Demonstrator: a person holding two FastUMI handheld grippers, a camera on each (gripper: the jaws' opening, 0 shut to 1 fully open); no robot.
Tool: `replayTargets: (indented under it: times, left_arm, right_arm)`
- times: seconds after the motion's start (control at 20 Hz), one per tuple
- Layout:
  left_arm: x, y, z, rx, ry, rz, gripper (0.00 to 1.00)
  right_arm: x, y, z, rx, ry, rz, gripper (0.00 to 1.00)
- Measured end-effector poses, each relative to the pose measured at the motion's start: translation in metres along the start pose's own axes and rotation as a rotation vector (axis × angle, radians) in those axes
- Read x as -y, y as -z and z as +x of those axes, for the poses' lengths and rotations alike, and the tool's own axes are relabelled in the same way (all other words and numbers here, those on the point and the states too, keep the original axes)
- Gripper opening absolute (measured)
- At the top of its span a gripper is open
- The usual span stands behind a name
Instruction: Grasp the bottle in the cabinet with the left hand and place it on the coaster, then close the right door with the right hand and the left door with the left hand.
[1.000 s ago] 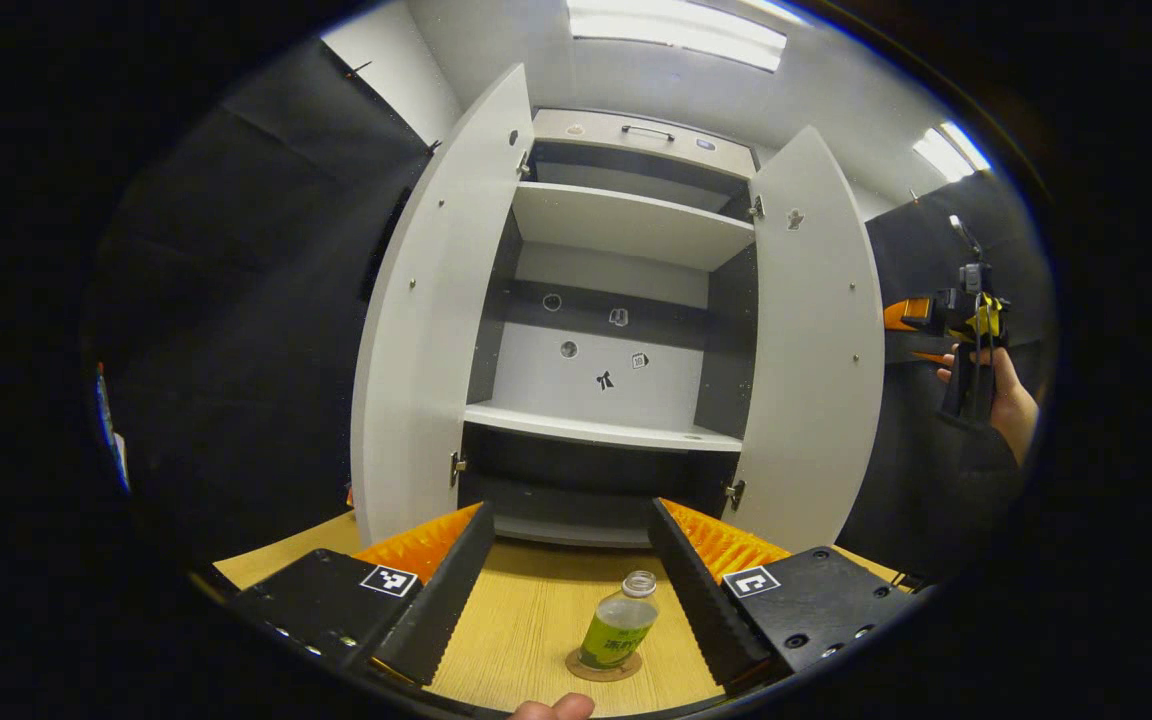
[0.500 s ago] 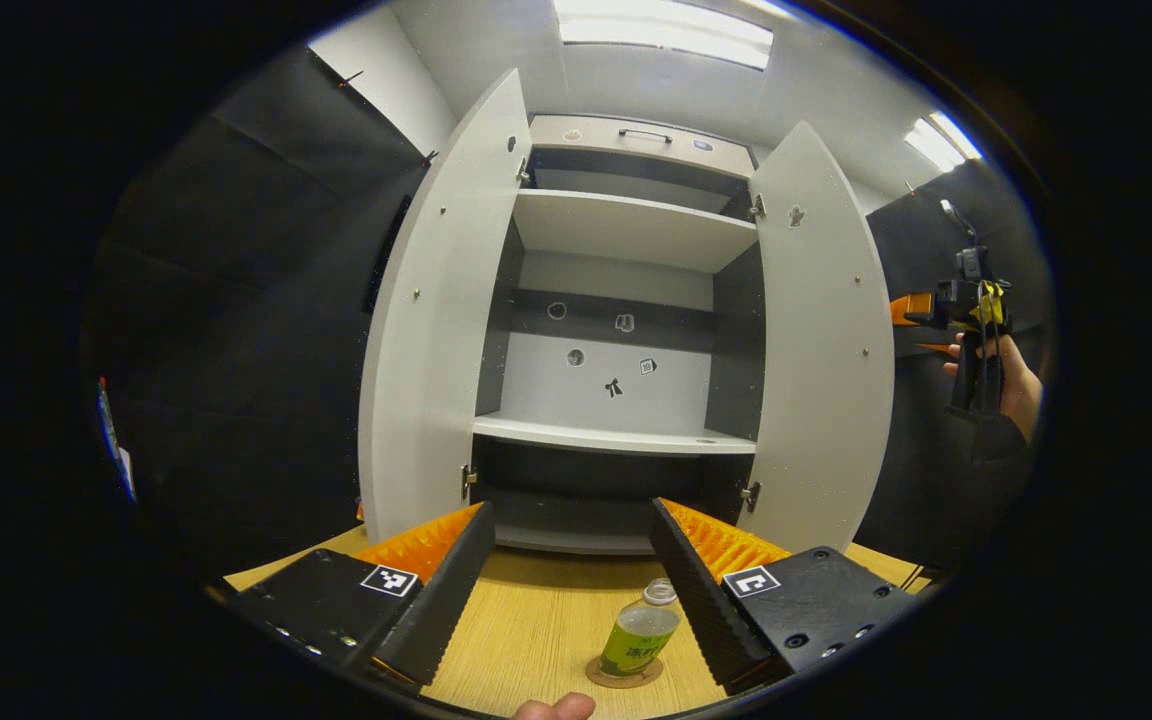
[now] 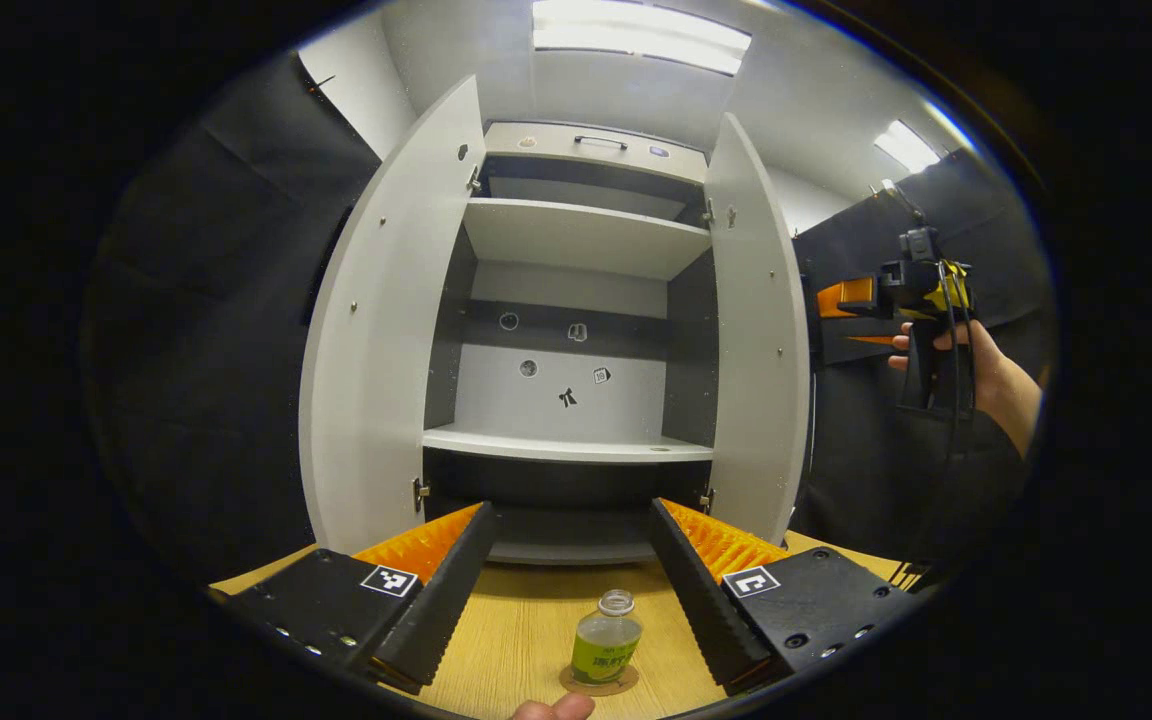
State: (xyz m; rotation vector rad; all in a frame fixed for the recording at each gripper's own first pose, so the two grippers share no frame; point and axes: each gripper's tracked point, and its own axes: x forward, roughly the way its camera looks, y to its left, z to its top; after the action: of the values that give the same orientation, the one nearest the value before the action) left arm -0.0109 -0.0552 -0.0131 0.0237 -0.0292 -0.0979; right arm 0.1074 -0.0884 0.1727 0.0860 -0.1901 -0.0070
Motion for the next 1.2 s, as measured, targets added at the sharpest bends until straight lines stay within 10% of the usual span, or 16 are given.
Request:
replayTargets:
  times: [0.55, 1.2]
  left_arm:
    - [-0.049, 0.006, -0.012, -0.019, -0.138, 0.033, 0.95]
    - [-0.038, 0.006, -0.012, -0.018, -0.127, 0.028, 0.95]
  right_arm:
    - [-0.093, 0.038, 0.048, -0.058, -0.209, -0.008, 0.82]
    - [-0.038, 0.026, -0.003, 0.042, -0.041, -0.182, 0.83]
